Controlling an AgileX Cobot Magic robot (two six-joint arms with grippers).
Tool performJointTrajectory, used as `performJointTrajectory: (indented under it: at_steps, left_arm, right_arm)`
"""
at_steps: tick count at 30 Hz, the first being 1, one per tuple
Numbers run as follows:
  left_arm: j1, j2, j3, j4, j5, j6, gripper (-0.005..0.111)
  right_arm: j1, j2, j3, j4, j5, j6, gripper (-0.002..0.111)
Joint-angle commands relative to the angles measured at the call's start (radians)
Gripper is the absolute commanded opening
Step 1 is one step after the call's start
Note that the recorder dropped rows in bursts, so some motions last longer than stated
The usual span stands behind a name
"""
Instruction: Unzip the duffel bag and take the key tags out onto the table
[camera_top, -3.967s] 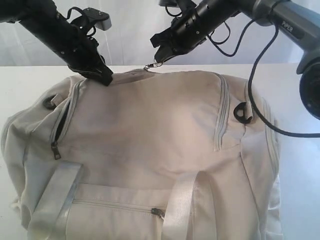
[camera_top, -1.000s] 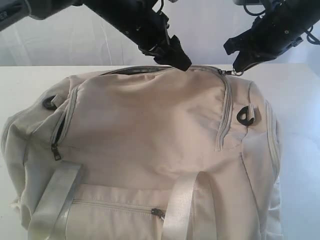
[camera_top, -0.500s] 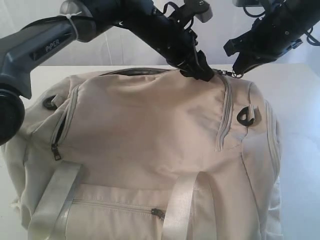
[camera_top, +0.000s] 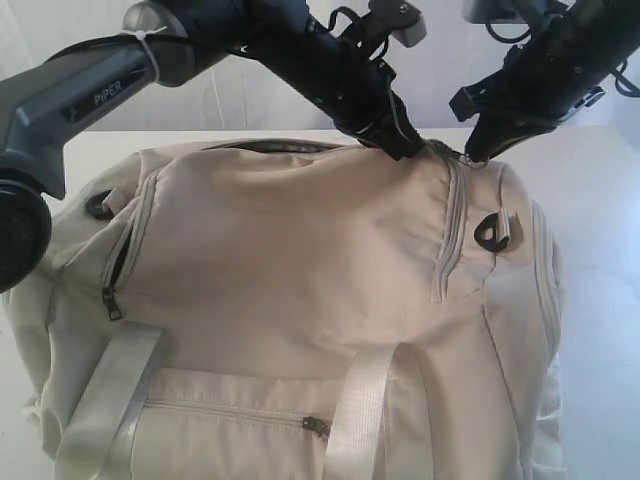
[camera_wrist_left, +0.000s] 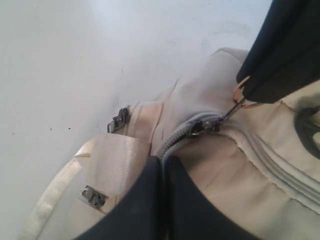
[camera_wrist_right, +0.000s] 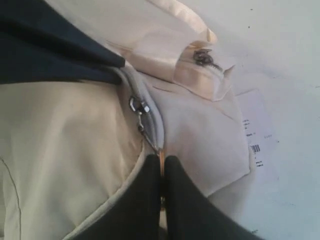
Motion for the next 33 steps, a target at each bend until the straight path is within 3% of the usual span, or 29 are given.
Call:
performJointTrajectory:
  at_steps: [1, 9, 22, 33]
  left_arm:
    - [-0.007, 0.000, -0.004, -0.012, -0.002, -0.016, 0.000]
    - [-0.007, -0.002, -0.004, -0.012, 0.012, -0.045, 0.000]
    - [0.056, -0.060, -0.006, -0.039, 0.167, -0.066, 0.000]
    - [0.057, -0.068, -0.006, -0.039, 0.120, -0.073, 0.000]
  right_arm:
    - [-0.012, -0.057, 0.050, -0.032, 0.010, -0.013, 0.000]
    - [-0.012, -0.104, 0.117, -0.079, -0.033, 0.013, 0.000]
    - [-0.012, -0.102, 0.126, -0.105, -0.087, 0.042, 0.000]
    - [-0.012, -0.155, 0.134, -0.048, 0.007, 0.032, 0.000]
